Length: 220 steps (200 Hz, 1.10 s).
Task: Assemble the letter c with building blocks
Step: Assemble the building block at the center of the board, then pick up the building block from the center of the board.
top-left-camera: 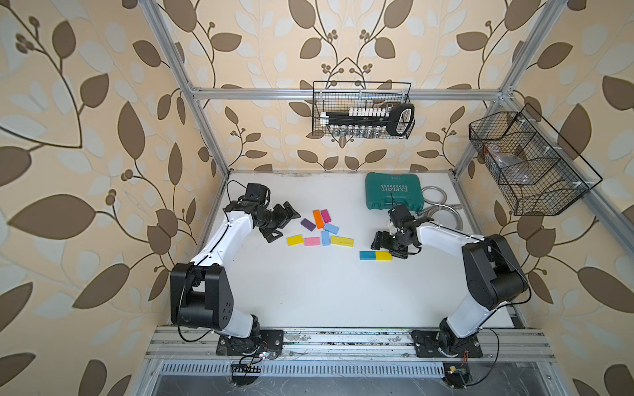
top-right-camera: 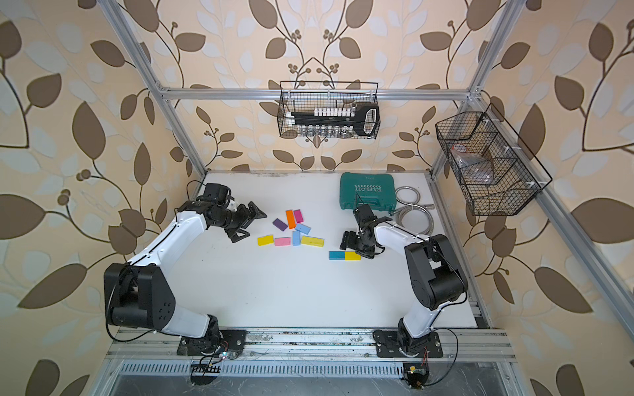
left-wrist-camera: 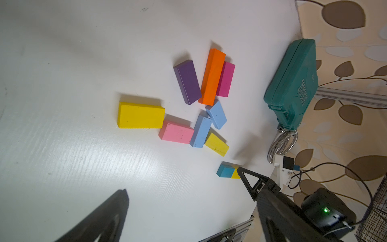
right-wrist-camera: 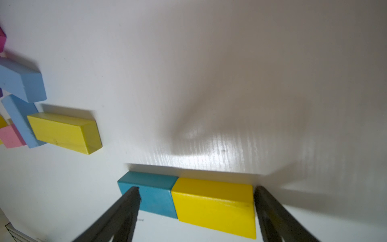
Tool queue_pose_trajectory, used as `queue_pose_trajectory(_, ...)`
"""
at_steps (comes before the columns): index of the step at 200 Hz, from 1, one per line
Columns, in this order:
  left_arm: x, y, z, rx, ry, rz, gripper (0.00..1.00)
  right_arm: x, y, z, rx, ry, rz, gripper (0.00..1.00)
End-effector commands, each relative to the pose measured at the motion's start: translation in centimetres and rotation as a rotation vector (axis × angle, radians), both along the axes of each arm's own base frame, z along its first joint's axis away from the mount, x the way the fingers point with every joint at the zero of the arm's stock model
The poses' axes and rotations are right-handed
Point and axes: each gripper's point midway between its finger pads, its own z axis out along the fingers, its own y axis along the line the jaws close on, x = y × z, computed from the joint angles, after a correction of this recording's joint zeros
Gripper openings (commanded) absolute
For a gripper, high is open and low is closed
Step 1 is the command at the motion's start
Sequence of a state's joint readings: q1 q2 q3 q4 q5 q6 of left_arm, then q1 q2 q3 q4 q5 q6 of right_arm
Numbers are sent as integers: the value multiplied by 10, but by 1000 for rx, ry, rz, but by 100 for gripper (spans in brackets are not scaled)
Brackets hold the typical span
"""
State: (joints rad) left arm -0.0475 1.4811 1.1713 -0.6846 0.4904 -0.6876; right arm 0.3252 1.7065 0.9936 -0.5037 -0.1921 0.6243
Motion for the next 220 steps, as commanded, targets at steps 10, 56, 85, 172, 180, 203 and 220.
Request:
queue_pose_trajectory(10,4,-4,12,-6,-31,-5,99,-18,-5,-7,-24,53,-5,86)
queue_pose_trajectory(56,12,7,23,42,-60,-10,99,2,-3,51,-84,-128,61,86)
queue_pose_trajectory(85,21,29,24,38,-61,32,99,19,43,76,-181,-219,353,86)
queue_pose_trajectory(172,30,49,21,-1,-53,74,99,46,131,31,-312,-229,865,85)
queue_pose_trajectory(180,30,49,21,-3,-54,73,99,48,132,27,-322,-222,872,85)
queue_pose_trajectory(203,32,49,17,-16,-46,79,99,52,139,15,-353,-199,899,85)
queue_pose_trajectory(220,33,47,13,-33,-41,86,99,54,142,6,-375,-186,917,85)
